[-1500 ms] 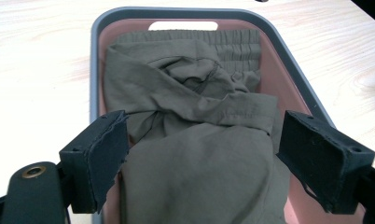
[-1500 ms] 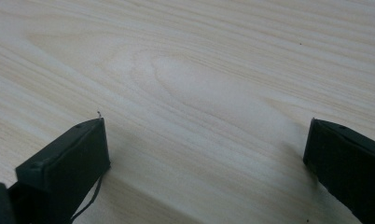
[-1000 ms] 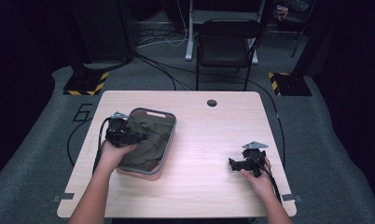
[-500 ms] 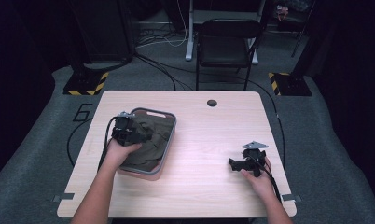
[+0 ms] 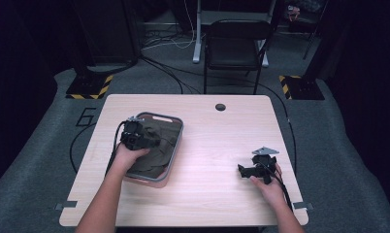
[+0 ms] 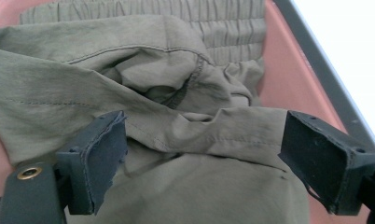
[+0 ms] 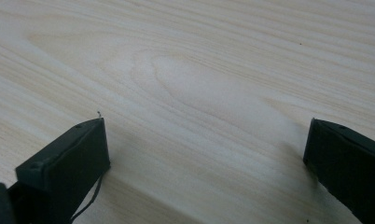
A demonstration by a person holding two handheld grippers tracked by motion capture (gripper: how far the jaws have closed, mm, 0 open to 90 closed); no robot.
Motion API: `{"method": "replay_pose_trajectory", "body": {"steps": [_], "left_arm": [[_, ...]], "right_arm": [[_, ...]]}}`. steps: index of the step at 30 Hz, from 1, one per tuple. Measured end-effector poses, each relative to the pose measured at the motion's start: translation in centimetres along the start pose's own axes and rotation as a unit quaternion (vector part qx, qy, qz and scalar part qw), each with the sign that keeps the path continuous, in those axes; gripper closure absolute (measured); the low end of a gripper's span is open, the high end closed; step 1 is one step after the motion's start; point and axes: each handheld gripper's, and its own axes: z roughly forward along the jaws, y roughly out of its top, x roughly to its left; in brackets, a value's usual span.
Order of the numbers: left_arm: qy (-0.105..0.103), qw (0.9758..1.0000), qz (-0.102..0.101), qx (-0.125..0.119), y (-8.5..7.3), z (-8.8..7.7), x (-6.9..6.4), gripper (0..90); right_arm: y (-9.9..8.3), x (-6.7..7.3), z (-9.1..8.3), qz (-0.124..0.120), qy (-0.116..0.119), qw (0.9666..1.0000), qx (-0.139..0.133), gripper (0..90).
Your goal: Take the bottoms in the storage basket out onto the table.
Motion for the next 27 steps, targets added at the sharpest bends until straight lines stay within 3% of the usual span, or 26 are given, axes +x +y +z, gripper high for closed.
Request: {"method": "replay_pose_trajectory", "body": {"steps": [5, 16, 20, 25, 27], "left_arm": [[-0.004, 0.9999, -0.014, 0.008, 0.1, 0.8, 0.3, 14.1], [0.003, 0.9994, -0.022, 0.026, 0.0, 2.5, 0.7, 10.2], [0.011, 0.9997, -0.011, 0.019, 0.0, 2.8, 0.8, 6.9], [0.015, 0.9992, -0.014, 0.033, 0.4, 3.2, 0.6, 4.7], [0.016, 0.9989, -0.007, 0.044, 0.7, 3.3, 0.5, 3.9]], "right_arm": [[0.0, 0.0, 0.0, 0.000, 0.001, 1.0000, 0.000, 0.0], [0.0, 0.0, 0.0, 0.000, 0.000, 1.0000, 0.000, 0.0], [0.0, 0.0, 0.0, 0.000, 0.000, 1.0000, 0.000, 0.0], [0.0, 0.0, 0.0, 0.000, 0.000, 1.0000, 0.000, 0.0], [0.0, 0.0, 0.0, 0.000, 0.000, 1.0000, 0.000, 0.0]]}}
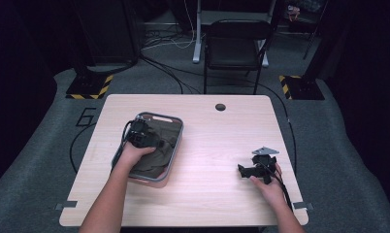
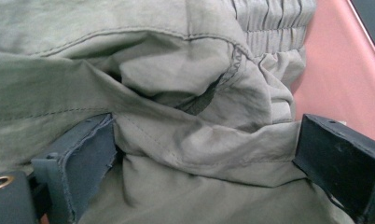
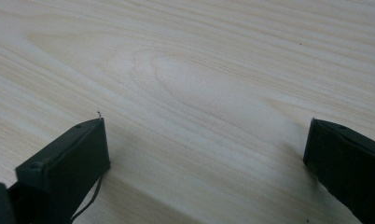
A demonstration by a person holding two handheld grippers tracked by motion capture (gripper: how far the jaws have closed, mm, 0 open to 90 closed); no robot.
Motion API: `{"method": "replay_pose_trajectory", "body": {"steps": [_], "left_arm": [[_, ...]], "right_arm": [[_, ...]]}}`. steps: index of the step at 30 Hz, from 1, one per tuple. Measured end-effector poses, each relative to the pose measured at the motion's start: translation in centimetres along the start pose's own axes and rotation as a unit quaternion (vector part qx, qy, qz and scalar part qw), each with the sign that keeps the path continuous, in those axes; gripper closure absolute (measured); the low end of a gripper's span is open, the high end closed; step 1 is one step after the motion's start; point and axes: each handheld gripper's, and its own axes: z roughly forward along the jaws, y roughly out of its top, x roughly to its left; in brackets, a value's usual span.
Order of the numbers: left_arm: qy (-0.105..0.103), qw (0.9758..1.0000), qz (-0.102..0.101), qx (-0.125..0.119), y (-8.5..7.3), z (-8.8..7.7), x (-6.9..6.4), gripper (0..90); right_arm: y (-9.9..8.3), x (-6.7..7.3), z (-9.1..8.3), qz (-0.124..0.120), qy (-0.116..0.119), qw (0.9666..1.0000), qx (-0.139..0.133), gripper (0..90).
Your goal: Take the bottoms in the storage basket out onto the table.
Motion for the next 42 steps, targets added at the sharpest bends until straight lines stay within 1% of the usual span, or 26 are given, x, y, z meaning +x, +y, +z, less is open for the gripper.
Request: {"method": "replay_pose_trajectory", "body": {"steps": [1, 2, 5, 6, 8, 9, 11, 12, 15, 17, 18, 19, 20, 21, 24, 25, 26, 28, 29, 31, 32, 37, 38, 39, 41, 42], "left_arm": [[0.004, 1.0000, -0.004, -0.005, 0.0, 0.2, -0.2, 3.6], [0.003, 1.0000, 0.002, 0.000, 0.1, 0.2, -0.1, 3.6], [0.000, 1.0000, -0.005, 0.000, 0.1, 0.4, -0.1, 3.5], [0.000, 1.0000, 0.000, -0.001, 0.1, 0.5, 0.0, 3.3], [0.000, 1.0000, 0.000, -0.003, 0.2, 0.7, -0.1, 2.4], [-0.002, 1.0000, 0.000, 0.001, 0.2, 0.7, -0.1, 1.5], [0.000, 1.0000, 0.007, 0.000, 0.2, 0.8, 0.0, 1.1], [-0.002, 1.0000, 0.001, 0.002, 0.2, 1.0, -0.1, 0.9], [0.002, 1.0000, 0.008, 0.000, 0.1, 1.3, -0.1, 0.0], [0.005, 1.0000, 0.006, -0.001, 0.1, 1.5, -0.3, 0.0], [0.004, 0.9998, 0.018, 0.004, 0.1, 1.5, -0.1, 0.0], [0.007, 0.9999, 0.012, 0.000, 0.1, 1.6, -0.2, 0.0], [0.005, 0.9999, 0.010, 0.001, 0.1, 1.7, -0.2, 0.0], [0.006, 1.0000, 0.002, 0.002, 0.0, 1.8, -0.3, 0.0], [0.013, 0.9998, 0.014, 0.010, 0.0, 2.1, -0.3, 0.0], [0.014, 0.9997, 0.013, 0.012, -0.1, 2.2, -0.4, 0.0], [0.020, 0.9995, 0.018, 0.013, -0.1, 2.3, -0.4, 0.0], [0.021, 0.9994, 0.017, 0.020, -0.1, 2.4, -0.3, 0.0], [0.019, 0.9995, 0.012, 0.020, -0.2, 2.4, -0.4, 0.0], [0.018, 0.9993, 0.019, 0.025, -0.2, 2.4, -0.2, 0.0], [0.022, 0.9993, 0.015, 0.025, -0.2, 2.5, -0.3, 0.0], [0.026, 0.9987, 0.028, 0.033, -0.3, 2.8, -0.3, 0.0], [0.025, 0.9986, 0.027, 0.037, -0.3, 2.8, -0.3, 0.0], [0.031, 0.9985, 0.026, 0.037, -0.3, 2.9, -0.5, 0.0], [0.030, 0.9982, 0.032, 0.040, -0.3, 3.0, -0.4, 0.0], [0.034, 0.9981, 0.032, 0.039, -0.4, 3.0, -0.4, 0.0]], "right_arm": [[0.0, 0.0, 0.0, 0.000, 0.001, 1.0000, 0.000, 0.0], [0.0, 0.0, 0.0, 0.000, 0.000, 1.0000, 0.000, 0.0], [0.0, 0.0, 0.0, 0.000, 0.000, 1.0000, 0.000, 0.0], [0.0, 0.0, 0.0, 0.000, 0.001, 1.0000, 0.000, 0.0], [0.0, 0.0, 0.0, 0.000, 0.001, 1.0000, 0.000, 0.0], [0.0, 0.0, 0.0, 0.000, 0.000, 1.0000, 0.000, 0.0], [0.0, 0.0, 0.0, 0.000, 0.001, 1.0000, 0.000, 0.0], [0.0, 0.0, 0.0, 0.000, 0.000, 1.0000, 0.000, 0.0], [0.0, 0.0, 0.0, 0.000, 0.000, 1.0000, 0.000, 0.0], [0.0, 0.0, 0.0, 0.000, 0.001, 1.0000, 0.000, 0.0], [0.0, 0.0, 0.0, 0.000, 0.001, 1.0000, 0.000, 0.0], [0.0, 0.0, 0.0, 0.000, 0.001, 1.0000, 0.000, 0.0], [0.0, 0.0, 0.0, 0.000, 0.000, 1.0000, 0.000, 0.0], [0.0, 0.0, 0.0, 0.000, 0.001, 1.0000, 0.000, 0.0], [0.0, 0.0, 0.0, 0.000, 0.000, 1.0000, 0.000, 0.0], [0.0, 0.0, 0.0, 0.000, 0.001, 1.0000, 0.000, 0.0], [0.0, 0.0, 0.0, 0.000, 0.001, 1.0000, 0.000, 0.0], [0.0, 0.0, 0.0, 0.001, 0.001, 1.0000, 0.000, 0.0], [0.0, 0.0, 0.0, 0.001, 0.001, 1.0000, 0.000, 0.0], [0.0, 0.0, 0.0, 0.001, 0.001, 1.0000, 0.001, 0.0], [0.0, 0.1, 0.0, 0.001, 0.001, 1.0000, 0.000, 0.0], [0.0, 0.1, 0.0, 0.001, 0.001, 1.0000, 0.001, 0.0], [0.0, 0.1, 0.0, 0.001, 0.001, 1.0000, 0.000, 0.0], [0.0, 0.1, 0.0, 0.001, 0.001, 1.0000, 0.000, 0.0], [0.0, 0.1, 0.0, 0.001, 0.001, 1.0000, 0.001, 0.0], [0.0, 0.1, 0.0, 0.001, 0.001, 1.0000, 0.001, 0.0]]}}
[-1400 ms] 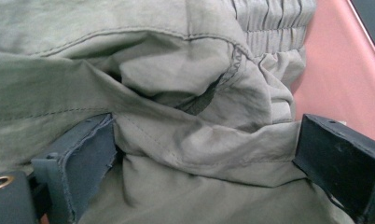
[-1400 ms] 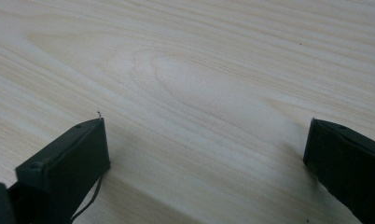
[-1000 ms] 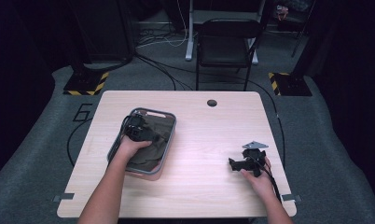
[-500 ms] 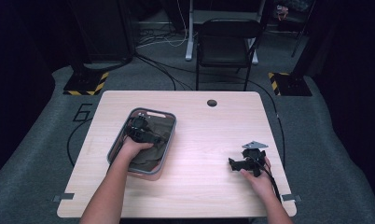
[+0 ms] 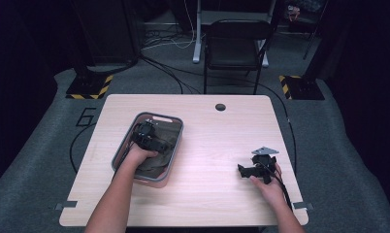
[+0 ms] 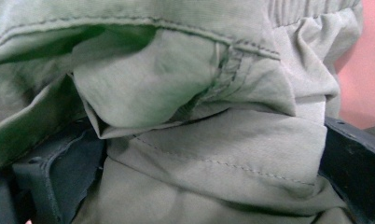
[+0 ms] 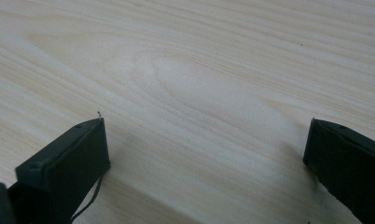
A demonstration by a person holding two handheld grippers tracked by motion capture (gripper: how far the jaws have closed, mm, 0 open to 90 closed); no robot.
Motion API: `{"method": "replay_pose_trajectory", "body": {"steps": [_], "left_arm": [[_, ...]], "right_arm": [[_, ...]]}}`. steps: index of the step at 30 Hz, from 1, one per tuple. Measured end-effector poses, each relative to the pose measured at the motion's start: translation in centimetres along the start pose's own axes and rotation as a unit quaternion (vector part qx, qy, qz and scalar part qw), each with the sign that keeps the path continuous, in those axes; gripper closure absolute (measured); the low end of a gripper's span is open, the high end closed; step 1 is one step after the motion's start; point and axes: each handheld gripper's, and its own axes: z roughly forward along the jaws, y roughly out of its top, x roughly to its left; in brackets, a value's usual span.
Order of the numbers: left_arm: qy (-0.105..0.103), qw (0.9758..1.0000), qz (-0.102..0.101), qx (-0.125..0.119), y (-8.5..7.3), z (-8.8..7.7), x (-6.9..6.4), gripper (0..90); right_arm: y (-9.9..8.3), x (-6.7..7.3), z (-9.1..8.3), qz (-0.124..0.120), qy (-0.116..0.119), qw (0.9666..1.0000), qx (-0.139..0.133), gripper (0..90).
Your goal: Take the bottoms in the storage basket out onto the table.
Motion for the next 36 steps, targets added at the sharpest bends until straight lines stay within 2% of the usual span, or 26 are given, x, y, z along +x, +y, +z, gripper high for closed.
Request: {"method": "replay_pose_trajectory", "body": {"steps": [3, 9, 11, 13, 17, 18, 20, 21, 22, 30, 36], "left_arm": [[0.009, 0.9999, 0.005, 0.002, -0.1, 0.1, -0.1, 0.3], [0.020, 0.9997, 0.011, 0.008, -0.1, 0.0, -0.1, 7.5], [0.026, 0.9994, 0.020, 0.012, -0.1, 0.0, -0.2, 8.4], [0.035, 0.9990, 0.024, 0.014, -0.2, -0.1, -0.3, 13.4], [0.040, 0.9987, 0.028, 0.015, -0.2, -0.1, -0.4, 17.1], [0.044, 0.9984, 0.032, 0.016, -0.1, -0.2, -0.5, 20.8], [0.044, 0.9981, 0.038, 0.023, -0.1, -0.3, -0.6, 22.6], [0.044, 0.9981, 0.038, 0.022, -0.1, -0.3, -0.6, 26.3], [0.047, 0.9979, 0.040, 0.019, -0.1, -0.3, -0.7, 26.3], [0.041, 0.9976, 0.051, 0.022, -0.1, -0.8, -0.8, 44.0], [0.043, 0.9977, 0.049, 0.014, -0.2, -0.9, -0.8, 53.9]], "right_arm": [[0.0, 0.0, 0.0, 0.000, 0.000, 1.0000, 0.000, 0.0], [0.0, 0.0, 0.0, 0.000, 0.000, 1.0000, 0.000, 0.0], [0.0, 0.0, 0.0, 0.000, 0.000, 1.0000, 0.000, 0.0], [0.0, 0.0, 0.0, 0.000, 0.000, 1.0000, 0.000, 0.0], [0.0, 0.0, 0.0, 0.000, 0.000, 1.0000, 0.000, 0.0], [0.0, 0.0, 0.0, 0.000, 0.000, 1.0000, 0.000, 0.0], [0.0, 0.0, 0.0, 0.000, 0.000, 1.0000, 0.000, 0.0], [0.0, 0.0, 0.0, 0.000, 0.000, 1.0000, 0.000, 0.0], [0.0, 0.0, 0.0, 0.000, 0.000, 1.0000, 0.000, 0.0], [0.0, 0.0, 0.0, 0.000, 0.000, 1.0000, 0.000, 0.0], [0.0, 0.0, 0.0, 0.000, 0.000, 1.0000, 0.000, 0.0]]}}
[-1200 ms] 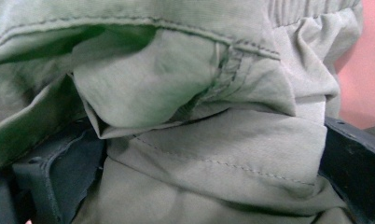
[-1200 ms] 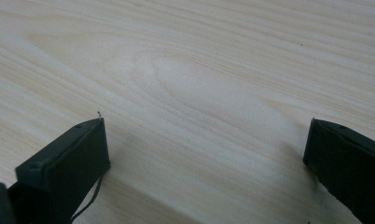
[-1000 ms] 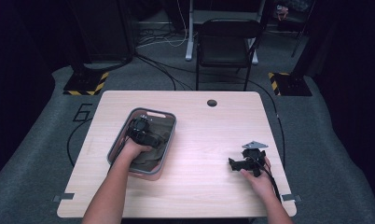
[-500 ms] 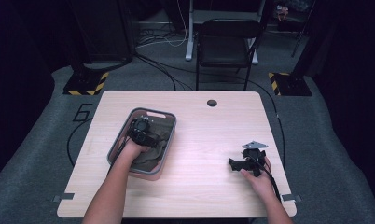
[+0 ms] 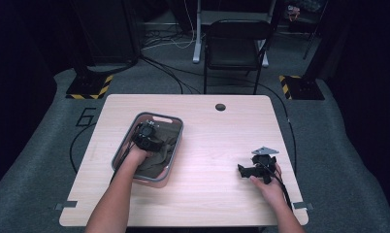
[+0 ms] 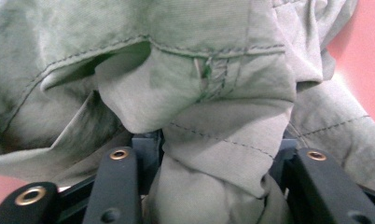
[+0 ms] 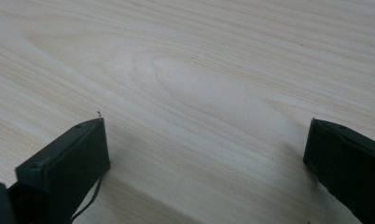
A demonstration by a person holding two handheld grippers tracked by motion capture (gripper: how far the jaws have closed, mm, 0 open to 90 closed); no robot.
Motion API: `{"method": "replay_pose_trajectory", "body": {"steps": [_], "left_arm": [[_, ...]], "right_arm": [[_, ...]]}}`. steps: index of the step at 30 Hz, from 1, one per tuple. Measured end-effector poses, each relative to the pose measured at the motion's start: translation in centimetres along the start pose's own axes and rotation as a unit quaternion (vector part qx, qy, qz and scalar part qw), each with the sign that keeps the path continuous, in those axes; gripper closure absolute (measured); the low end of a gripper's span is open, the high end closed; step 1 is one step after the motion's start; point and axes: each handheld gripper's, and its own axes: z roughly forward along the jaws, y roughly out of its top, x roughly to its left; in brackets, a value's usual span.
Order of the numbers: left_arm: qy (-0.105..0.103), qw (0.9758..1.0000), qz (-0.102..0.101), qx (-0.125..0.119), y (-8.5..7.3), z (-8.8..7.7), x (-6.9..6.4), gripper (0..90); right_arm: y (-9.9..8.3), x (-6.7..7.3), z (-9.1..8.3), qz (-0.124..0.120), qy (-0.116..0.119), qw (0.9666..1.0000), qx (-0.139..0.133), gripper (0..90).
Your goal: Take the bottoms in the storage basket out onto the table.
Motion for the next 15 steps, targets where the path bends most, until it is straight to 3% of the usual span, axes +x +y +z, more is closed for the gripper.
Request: {"method": "replay_pose_trajectory", "body": {"steps": [8, 15], "left_arm": [[0.002, 1.0000, 0.005, 0.000, 0.10, -0.35, 0.06, 64.0], [0.004, 1.0000, 0.002, -0.001, 0.24, -0.69, 0.02, 67.2]], "right_arm": [[0.00, 0.00, 0.00, 0.000, 0.000, 1.0000, 0.000, 0.0], [0.00, 0.00, 0.00, 0.000, 0.000, 1.0000, 0.000, 0.0]]}}
